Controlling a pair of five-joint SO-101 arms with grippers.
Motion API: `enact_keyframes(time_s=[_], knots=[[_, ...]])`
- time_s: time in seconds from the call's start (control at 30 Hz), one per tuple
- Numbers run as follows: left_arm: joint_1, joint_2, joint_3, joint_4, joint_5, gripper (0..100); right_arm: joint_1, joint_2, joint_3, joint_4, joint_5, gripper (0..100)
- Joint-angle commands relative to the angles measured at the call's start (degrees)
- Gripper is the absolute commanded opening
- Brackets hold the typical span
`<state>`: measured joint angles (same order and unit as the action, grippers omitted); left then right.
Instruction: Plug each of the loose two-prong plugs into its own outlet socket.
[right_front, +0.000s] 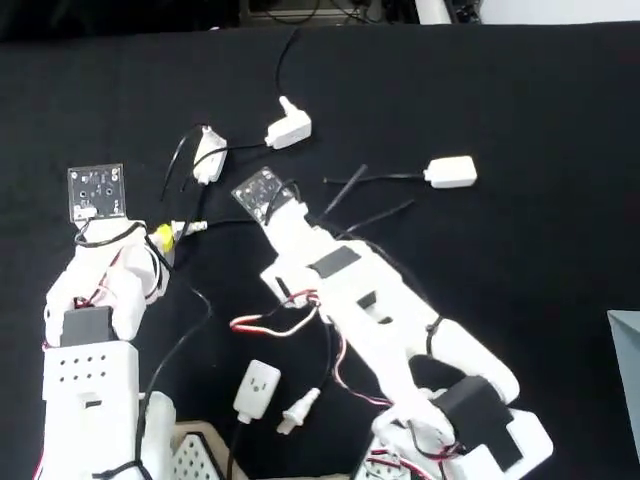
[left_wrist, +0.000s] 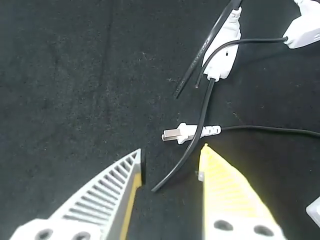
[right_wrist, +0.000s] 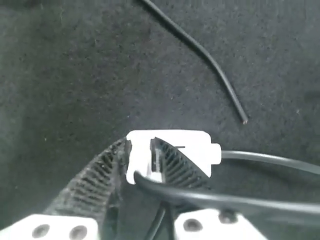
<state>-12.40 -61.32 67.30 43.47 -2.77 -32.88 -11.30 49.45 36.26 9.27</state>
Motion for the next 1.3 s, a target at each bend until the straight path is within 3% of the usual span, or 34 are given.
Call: enact_keyframes(time_s=[0.0, 0.3, 0.6, 0.7, 0.83, 1.03, 1.27], knots=[[-0.1, 0.4, -0.9, -1.1, -0.5, 19, 3.2, -2.5, -5.5, 0.0, 0.7, 1.1], [-0.1, 0.7, -0.9, -1.2, -0.5, 19, 7.5, -0.6, -24.1, 0.0, 0.7, 1.2], [-0.1, 0.7, -0.9, -1.3, -0.5, 19, 7.8, 24.4, -44.2, 0.4, 5.5, 1.8], [-0.1, 0.7, -0.9, -1.3, -0.5, 19, 7.6, 28.8, -47.4, 2.5, 5.2, 10.3], [-0.1, 0.7, -0.9, -1.3, -0.5, 19, 5.9, 28.5, -49.7, 8.4, 4.0, 21.5], [-0.1, 0.4, -0.9, -1.2, -0.4, 20, 4.8, 21.3, -50.7, 17.9, 2.3, 21.4], [-0.6, 0.3, -0.9, -1.2, -0.1, 20, 7.2, 8.0, -50.6, 32.7, 2.3, 8.7]])
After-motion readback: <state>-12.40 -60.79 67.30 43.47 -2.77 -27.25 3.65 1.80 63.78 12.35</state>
